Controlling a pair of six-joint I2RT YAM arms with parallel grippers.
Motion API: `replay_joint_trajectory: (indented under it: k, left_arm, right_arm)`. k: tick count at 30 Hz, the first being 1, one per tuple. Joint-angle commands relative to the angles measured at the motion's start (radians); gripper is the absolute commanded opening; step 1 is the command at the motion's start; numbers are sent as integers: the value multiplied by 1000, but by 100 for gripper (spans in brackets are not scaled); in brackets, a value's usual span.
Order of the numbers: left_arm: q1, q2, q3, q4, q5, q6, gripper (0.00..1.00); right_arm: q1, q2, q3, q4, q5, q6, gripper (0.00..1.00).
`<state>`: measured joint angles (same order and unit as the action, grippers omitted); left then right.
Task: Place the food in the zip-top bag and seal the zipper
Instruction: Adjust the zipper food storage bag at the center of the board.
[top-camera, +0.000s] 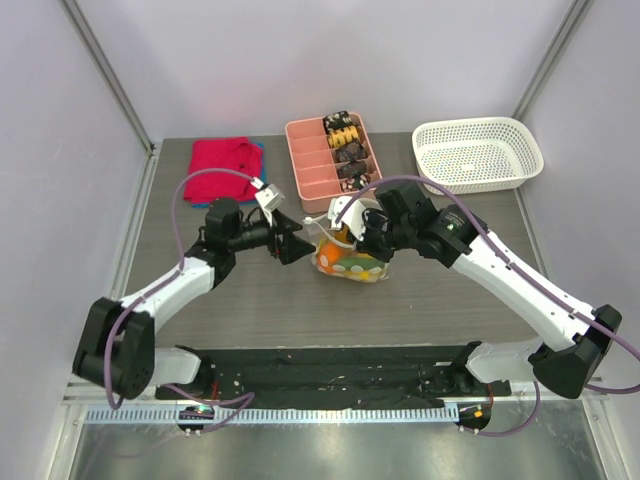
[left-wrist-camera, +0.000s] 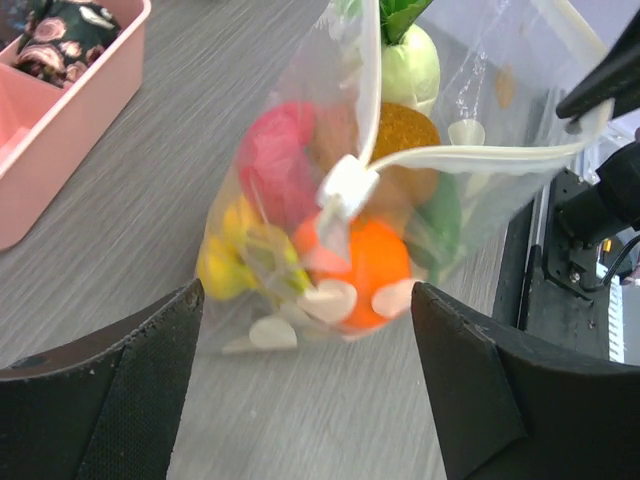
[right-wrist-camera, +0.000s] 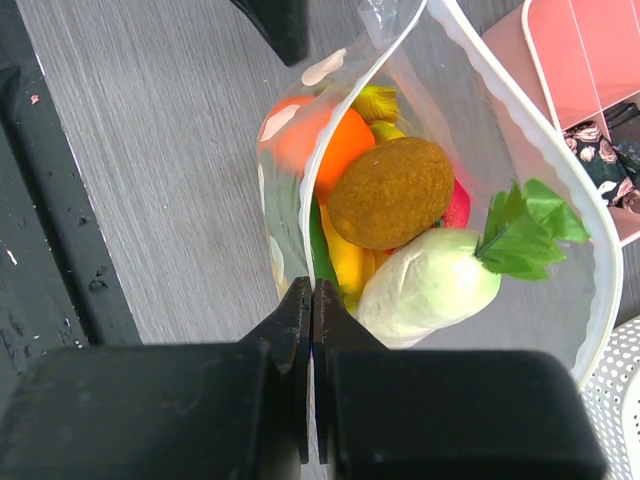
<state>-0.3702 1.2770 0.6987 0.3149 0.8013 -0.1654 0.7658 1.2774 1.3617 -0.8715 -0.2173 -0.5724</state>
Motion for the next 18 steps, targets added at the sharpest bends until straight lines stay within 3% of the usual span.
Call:
replay_joint_trajectory:
  k: [1, 5, 8, 13, 16, 18]
  left_arm:
    - [-9, 79, 7, 318, 99, -71, 81]
    - [-41, 137, 27, 374, 119, -77, 72]
    - [-45, 180, 22, 452, 76, -163, 50]
    - [-62, 208, 4, 550, 79, -230, 26]
    - [-64, 225, 5, 572, 44, -241, 0]
    - [-64, 225, 12, 584, 47, -246, 0]
  right_arm:
    - [6, -38, 17, 17, 25, 8, 1]
    - [6, -29, 37, 9, 29, 8, 1]
    - [6, -21, 50, 9, 30, 14, 1]
    - [6, -15, 63, -1, 42, 9, 1]
    - [4, -18, 65, -3, 53, -1, 1]
    - [3, -15, 66, -4, 61, -4, 1]
